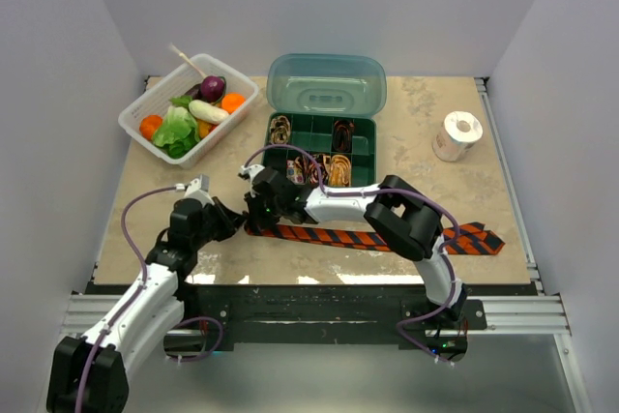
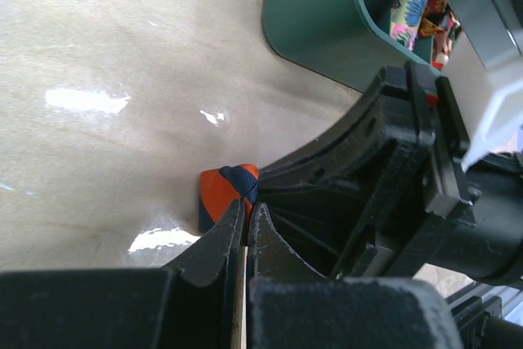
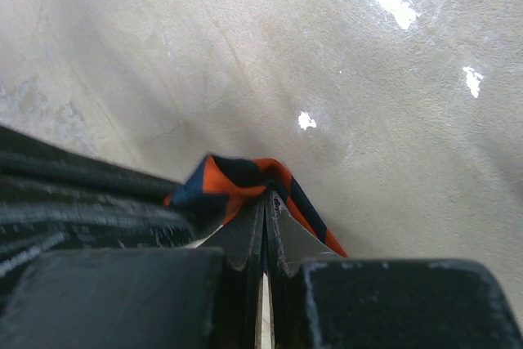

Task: Roll the ties
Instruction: Roll the tie at the center of the board.

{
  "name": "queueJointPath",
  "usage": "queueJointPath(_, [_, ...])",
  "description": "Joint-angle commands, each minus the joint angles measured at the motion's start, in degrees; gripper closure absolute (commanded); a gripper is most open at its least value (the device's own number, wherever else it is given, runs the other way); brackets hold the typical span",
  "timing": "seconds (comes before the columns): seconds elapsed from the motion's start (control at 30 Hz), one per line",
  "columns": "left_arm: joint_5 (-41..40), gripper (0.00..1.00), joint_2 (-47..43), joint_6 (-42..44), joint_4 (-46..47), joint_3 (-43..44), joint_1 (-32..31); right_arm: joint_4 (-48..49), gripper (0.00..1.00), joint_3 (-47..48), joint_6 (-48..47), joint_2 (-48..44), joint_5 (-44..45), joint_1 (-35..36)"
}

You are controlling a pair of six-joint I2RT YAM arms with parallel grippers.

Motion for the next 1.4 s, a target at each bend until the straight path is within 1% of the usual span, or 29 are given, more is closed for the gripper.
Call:
queueJointPath(0.0, [0.64, 1.00, -0.19, -0.86, 5.31, 2.23, -2.32, 4.50, 0.99, -0.81, 3.94, 1.07, -0.56, 0.43])
queueJointPath(0.13, [0.64, 1.00, -0.37, -1.74, 6.63, 0.91, -3.64, 10.83, 0.99, -6.08, 10.69, -0.07, 0.32, 0.26])
queueJointPath(0.17, [0.72, 1.00, -0.37, -2.00, 6.98, 0.56, -3.73, 14.41, 0.99, -8.62, 12.02, -0.51, 0.32, 0.35])
queueJointPath(0.27, [0.73, 1.00, -0.46, -2.44, 7.43, -0.94, -3.90, 20.83, 1.00, -13.02, 16.94, -1.74, 0.50, 0.17])
queueJointPath(0.37, [0.72, 1.00, -0.89, -2.97, 8.13, -2.34, -3.99, 24.36, 1.00, -14.62, 19.32, -1.48, -1.07, 0.17])
queueJointPath(0.57, [1.43, 1.00, -1.16, -3.14, 8.48, -3.49, -4.26, 26.04, 1.00, -14.54, 20.73, 0.10, -3.89, 0.17])
queueJointPath(0.63, [1.43, 1.00, -1.25, -2.97, 8.66, -4.02, -4.26, 26.05, 1.00, -13.57, 20.21, 0.89, -6.70, 0.17])
queueJointPath(0.73, [1.25, 1.00, -0.81, -2.27, 8.40, -4.89, -4.26, 22.01, 1.00, -11.55, 18.37, 0.02, -6.02, -0.09])
queueJointPath(0.87, [1.43, 1.00, -1.15, -2.70, 9.18, -6.30, -4.26, 12.36, 1.00, -6.29, 13.63, -1.04, -4.34, -0.18])
queueJointPath(1.07, [1.16, 1.00, -1.33, -2.09, 8.75, -5.86, -4.34, 4.79, 1.00, -1.10, 9.23, -0.34, -4.25, 0.00])
queueJointPath(1.13, [0.64, 1.00, -2.12, -2.26, 8.13, -5.95, -4.34, 1.55, 1.00, -0.39, 7.82, -1.21, -2.85, 0.08])
queueJointPath(1.17, [0.29, 1.00, -3.00, -2.35, 7.52, -6.04, -4.34, 0.65, 1.00, 0.40, 7.21, -1.57, -0.49, 0.00])
queueJointPath(1.23, [-0.33, 1.00, -3.97, -2.53, 6.99, -6.13, -4.34, -4.60, 1.00, 1.19, 5.36, -2.71, 2.42, 0.00])
queueJointPath(1.27, [-0.42, 1.00, -4.06, -2.53, 6.73, -6.13, -4.34, -6.11, 1.00, 1.89, 4.74, -3.06, 4.61, 0.00])
queueJointPath(1.37, [-0.42, 1.00, -3.71, -2.35, 6.99, -6.04, -4.43, -10.07, 1.00, 3.21, 2.64, -4.12, 7.43, 0.00])
